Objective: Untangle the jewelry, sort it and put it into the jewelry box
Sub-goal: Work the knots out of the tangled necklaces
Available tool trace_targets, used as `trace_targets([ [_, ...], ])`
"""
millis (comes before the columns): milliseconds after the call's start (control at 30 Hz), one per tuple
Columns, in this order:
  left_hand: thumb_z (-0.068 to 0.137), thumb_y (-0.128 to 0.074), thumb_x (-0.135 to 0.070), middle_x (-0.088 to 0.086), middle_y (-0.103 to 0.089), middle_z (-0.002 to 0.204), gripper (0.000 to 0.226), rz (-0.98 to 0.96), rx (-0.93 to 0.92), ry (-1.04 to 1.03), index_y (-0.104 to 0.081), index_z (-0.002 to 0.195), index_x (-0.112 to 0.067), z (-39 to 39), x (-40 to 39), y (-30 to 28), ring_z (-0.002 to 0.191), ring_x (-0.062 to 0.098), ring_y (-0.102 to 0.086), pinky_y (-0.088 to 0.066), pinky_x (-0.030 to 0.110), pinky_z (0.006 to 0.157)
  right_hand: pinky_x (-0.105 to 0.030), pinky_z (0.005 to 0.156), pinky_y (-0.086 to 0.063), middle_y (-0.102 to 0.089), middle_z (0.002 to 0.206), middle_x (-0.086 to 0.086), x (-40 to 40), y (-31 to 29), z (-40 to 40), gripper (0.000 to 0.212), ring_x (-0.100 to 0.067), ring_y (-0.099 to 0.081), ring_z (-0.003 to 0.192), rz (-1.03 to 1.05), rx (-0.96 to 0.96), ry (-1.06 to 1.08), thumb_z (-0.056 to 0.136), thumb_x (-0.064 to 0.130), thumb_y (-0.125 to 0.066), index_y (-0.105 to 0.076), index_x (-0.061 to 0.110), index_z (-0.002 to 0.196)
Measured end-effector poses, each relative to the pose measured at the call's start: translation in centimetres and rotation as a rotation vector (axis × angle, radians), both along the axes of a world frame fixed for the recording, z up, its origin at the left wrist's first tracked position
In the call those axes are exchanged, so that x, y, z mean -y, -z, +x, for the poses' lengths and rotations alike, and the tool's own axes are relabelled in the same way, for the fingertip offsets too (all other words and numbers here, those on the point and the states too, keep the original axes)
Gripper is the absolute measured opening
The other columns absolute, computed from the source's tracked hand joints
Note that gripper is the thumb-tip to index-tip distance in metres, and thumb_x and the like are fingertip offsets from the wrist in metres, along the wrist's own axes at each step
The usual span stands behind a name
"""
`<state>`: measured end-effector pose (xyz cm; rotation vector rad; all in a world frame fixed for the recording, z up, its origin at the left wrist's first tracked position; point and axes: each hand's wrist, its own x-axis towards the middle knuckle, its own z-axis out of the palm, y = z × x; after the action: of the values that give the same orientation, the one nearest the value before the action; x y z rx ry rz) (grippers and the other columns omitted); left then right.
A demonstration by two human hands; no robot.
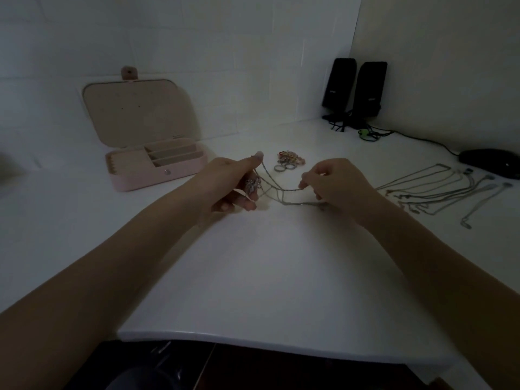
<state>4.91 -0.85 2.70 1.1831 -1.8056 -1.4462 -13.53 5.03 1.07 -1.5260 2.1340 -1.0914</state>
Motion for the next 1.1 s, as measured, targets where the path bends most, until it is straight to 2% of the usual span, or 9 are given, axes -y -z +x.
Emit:
trace_targets([
  [133, 0.091, -0.053, -0.045, 0.002, -0.062, 0.051, 0.038, 0.169, -0.075, 0.018, -0.049, 0.069, -0.014, 0.0, -0.2, 0.1, 0.039, 0.012, -0.058, -0.020, 0.010, 0.034, -0.033, 0.078, -0.047, -0.057, 0.080, 0.006, 0.5, 0.7, -0.2, 0.018, -0.017, -0.057, 0.081, 0.036, -0.085, 0.044, 0.086, 0.035, -0.061, -0.050, 0.029, 0.074],
  [233, 0.093, -0.050, -0.044, 0.005, -0.068, 0.059, 0.038, 0.217, -0.094, 0.030, -0.053, 0.069, -0.014, -0.1, -0.4, 0.0, 0.045, 0.013, -0.064, -0.023, 0.009, 0.032, -0.031, 0.075, -0.044, -0.055, 0.077, 0.010, 0.2, 0.1, 0.6, 0.022, -0.009, -0.052, 0.073, -0.174, -0.181, 0.058, 0.085, 0.042, -0.061, -0.049, 0.028, 0.074],
  [300, 0.094, -0.046, -0.046, 0.004, -0.070, 0.063, 0.042, 0.219, -0.081, 0.049, -0.059, 0.071, -0.013, -0.2, -0.4, 0.0, 0.050, 0.013, -0.066, -0.031, 0.010, 0.035, -0.021, 0.063, -0.041, -0.056, 0.068, 0.009, -0.4, -1.0, 1.8, 0.030, -0.003, -0.049, 0.060, -0.228, -0.066, -0.069, 0.089, 0.045, -0.057, -0.060, 0.019, 0.074],
  [367, 0.094, -0.044, -0.049, 0.003, -0.072, 0.067, 0.046, 0.227, -0.082, 0.078, -0.064, 0.075, -0.012, -0.2, -0.5, 0.1, 0.056, 0.013, -0.069, -0.045, 0.014, 0.045, -0.014, 0.057, -0.044, -0.062, 0.069, 0.005, -1.0, -1.5, 3.0, 0.036, -0.001, -0.054, 0.055, -0.132, 0.098, -0.235, 0.089, 0.044, -0.057, -0.066, 0.012, 0.076],
  [433, 0.095, -0.043, -0.049, 0.003, -0.072, 0.069, 0.049, 0.233, -0.094, 0.102, -0.068, 0.075, -0.011, -0.3, -0.5, 0.1, 0.059, 0.013, -0.069, -0.051, 0.016, 0.051, -0.017, 0.061, -0.049, -0.067, 0.071, 0.000, -1.2, -1.3, 3.5, 0.026, -0.005, -0.058, 0.057, -0.069, 0.163, -0.297, 0.086, 0.036, -0.064, -0.067, 0.012, 0.077],
  [567, 0.096, -0.044, -0.043, 0.000, -0.068, 0.060, 0.046, 0.248, -0.154, 0.057, -0.066, 0.071, -0.011, -0.4, -0.6, 0.0, 0.049, 0.010, -0.064, -0.043, 0.013, 0.040, -0.020, 0.059, -0.054, -0.068, 0.062, 0.003, -1.1, -1.3, 2.9, 0.017, -0.009, -0.064, 0.056, -0.079, 0.395, -0.291, 0.086, 0.024, -0.066, -0.068, 0.008, 0.082],
  [700, 0.096, -0.045, -0.041, -0.002, -0.069, 0.060, 0.041, 0.250, -0.186, 0.045, -0.065, 0.076, -0.012, -0.3, -0.4, -0.2, 0.044, 0.006, -0.060, -0.036, 0.011, 0.035, -0.023, 0.069, -0.055, -0.071, 0.081, -0.004, -1.2, -1.5, 2.5, 0.025, -0.010, -0.068, 0.068, 0.015, 0.666, -0.348, 0.091, 0.030, -0.057, -0.068, 0.007, 0.092],
  [833, 0.096, -0.047, -0.036, 0.000, -0.069, 0.059, 0.038, 0.287, -0.228, 0.024, -0.065, 0.074, -0.010, -0.2, -0.3, -0.3, 0.044, 0.006, -0.061, -0.041, 0.012, 0.035, -0.019, 0.066, -0.056, -0.071, 0.087, -0.002, -1.2, -1.8, 2.3, 0.015, -0.008, -0.068, 0.072, 0.163, 0.974, -0.364, 0.091, 0.019, -0.059, -0.065, 0.009, 0.101],
  [1100, 0.088, -0.045, -0.015, -0.003, -0.063, 0.062, 0.022, 0.224, -0.203, 0.097, -0.064, 0.079, -0.010, -0.2, -0.2, -0.4, 0.046, 0.007, -0.052, -0.038, 0.013, 0.039, -0.016, 0.064, -0.053, -0.070, 0.083, -0.003, -0.9, -1.5, 1.8, 0.008, -0.007, -0.067, 0.069, 0.070, 0.877, -0.330, 0.084, 0.010, -0.066, -0.070, 0.010, 0.091],
])
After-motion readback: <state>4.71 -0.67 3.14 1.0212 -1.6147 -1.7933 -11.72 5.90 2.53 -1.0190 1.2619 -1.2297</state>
